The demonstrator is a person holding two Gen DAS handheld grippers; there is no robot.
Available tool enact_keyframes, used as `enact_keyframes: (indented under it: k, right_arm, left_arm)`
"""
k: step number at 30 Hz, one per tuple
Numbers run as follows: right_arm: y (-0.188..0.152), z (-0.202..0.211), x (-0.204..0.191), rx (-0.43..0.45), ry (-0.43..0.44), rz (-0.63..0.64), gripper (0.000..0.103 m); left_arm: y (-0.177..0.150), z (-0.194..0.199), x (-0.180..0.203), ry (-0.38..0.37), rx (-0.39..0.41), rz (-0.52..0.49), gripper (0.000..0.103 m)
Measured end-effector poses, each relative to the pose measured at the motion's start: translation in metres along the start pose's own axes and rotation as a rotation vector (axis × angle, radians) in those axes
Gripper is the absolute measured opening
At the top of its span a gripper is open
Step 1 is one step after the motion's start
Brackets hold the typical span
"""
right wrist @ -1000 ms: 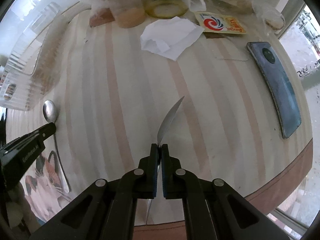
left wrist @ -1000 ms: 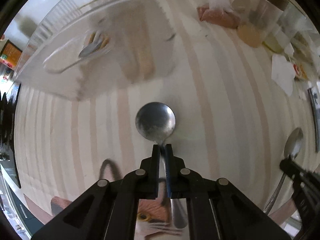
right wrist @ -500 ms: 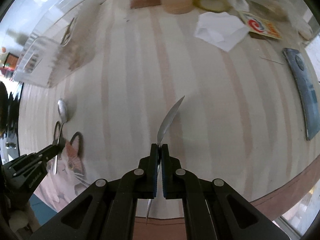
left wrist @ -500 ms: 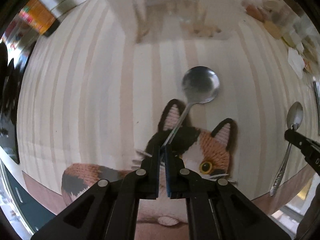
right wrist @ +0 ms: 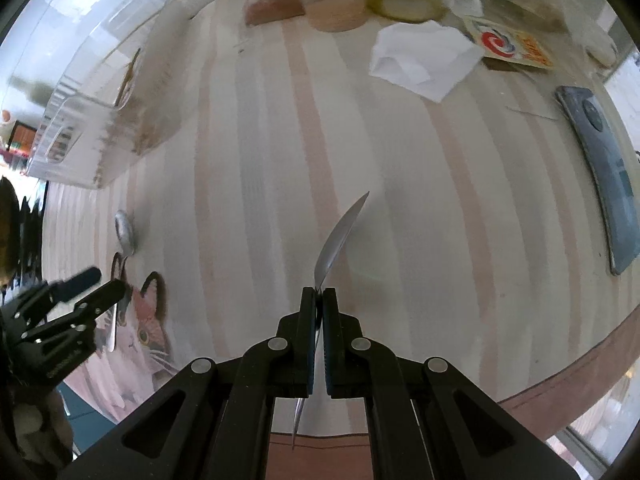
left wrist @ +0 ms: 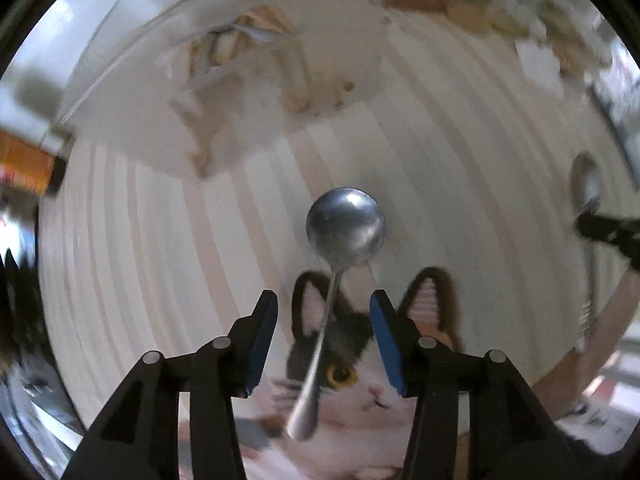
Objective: Organize utensils
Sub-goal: 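Lift the spoon with the left tool into the rack and open it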
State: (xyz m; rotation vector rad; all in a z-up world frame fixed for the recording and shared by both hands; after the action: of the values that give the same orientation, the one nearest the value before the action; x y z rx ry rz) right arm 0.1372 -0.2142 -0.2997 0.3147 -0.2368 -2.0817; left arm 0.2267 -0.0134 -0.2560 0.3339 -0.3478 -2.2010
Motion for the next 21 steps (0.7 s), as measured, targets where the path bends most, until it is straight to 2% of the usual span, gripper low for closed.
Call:
enact_keyframes:
  k: [5,10,13,16,21]
  right_arm:
    - [0.001,0.0,0.016,-0.001,-0.019,-0.027,0.003]
    - [-0.003,0.002,0.026,0.001,-0.023,-0.04,0.003]
    - [-0.004,0.002,0.027,0.001,-0.024,-0.043,0.003]
    - [-0.004,0.002,0.028,0.001,-0.025,-0.041,0.003]
    - [-0.004,0.001,0.021,-0.004,-0.035,-0.039,0.003]
  left_arm:
    - [0.019,0.001,0.01,0.015,0.007,-0.007,0.059]
    - [0.035,0.0,0.008,-0.018,0.018,0.005,0.059]
    - [0.042,0.003,0.007,-0.076,0.03,0.018,0.038]
    - [0.037,0.01,0.006,-0.06,0.036,0.007,0.038]
    - [0.034,0.014,0.029,-0.051,0.038,0.018,0.038]
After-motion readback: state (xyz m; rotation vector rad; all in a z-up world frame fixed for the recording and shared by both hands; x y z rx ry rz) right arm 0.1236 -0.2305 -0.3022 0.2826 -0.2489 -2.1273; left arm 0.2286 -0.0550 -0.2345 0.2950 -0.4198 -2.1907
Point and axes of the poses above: each gripper's, at about its wrist camera, not at the fingertips, and z roughly against the way its jaws point, x to its right, y to its top, the point moved 2 cm from there along -z, roughly the way its jaws point, and after that the axes turned 12 degrees about x, right-handed, at the moved point
